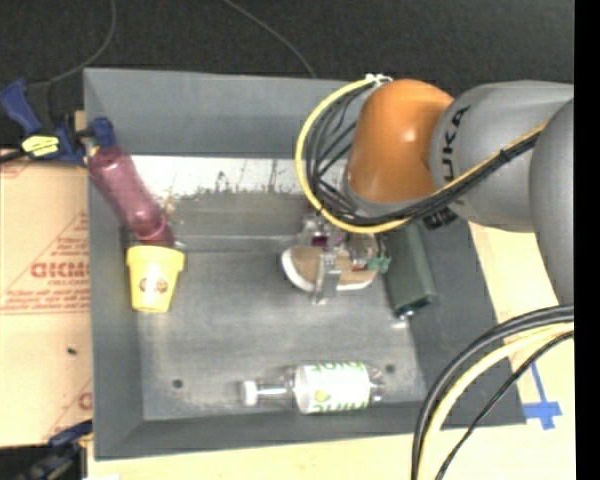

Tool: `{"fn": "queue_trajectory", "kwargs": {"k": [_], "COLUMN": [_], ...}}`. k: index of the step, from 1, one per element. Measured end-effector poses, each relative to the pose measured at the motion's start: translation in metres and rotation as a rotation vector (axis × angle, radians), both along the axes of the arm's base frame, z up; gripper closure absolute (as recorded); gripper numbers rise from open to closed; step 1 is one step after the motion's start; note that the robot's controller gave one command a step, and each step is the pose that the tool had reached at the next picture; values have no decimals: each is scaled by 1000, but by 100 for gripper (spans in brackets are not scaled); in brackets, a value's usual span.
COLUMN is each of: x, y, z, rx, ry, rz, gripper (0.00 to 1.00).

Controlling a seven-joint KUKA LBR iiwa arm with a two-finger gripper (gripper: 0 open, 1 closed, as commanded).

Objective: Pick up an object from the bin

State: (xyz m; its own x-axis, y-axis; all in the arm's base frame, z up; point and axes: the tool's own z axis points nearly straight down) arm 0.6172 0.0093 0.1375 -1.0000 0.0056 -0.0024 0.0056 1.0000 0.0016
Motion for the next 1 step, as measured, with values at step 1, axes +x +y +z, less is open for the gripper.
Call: {"fn": "queue_trajectory", "kwargs": {"k": [1], "x": [0], "y": [0], "z": [6], "rx": [0], "ry": [-2], "rz": [0], "gripper": [100]}}
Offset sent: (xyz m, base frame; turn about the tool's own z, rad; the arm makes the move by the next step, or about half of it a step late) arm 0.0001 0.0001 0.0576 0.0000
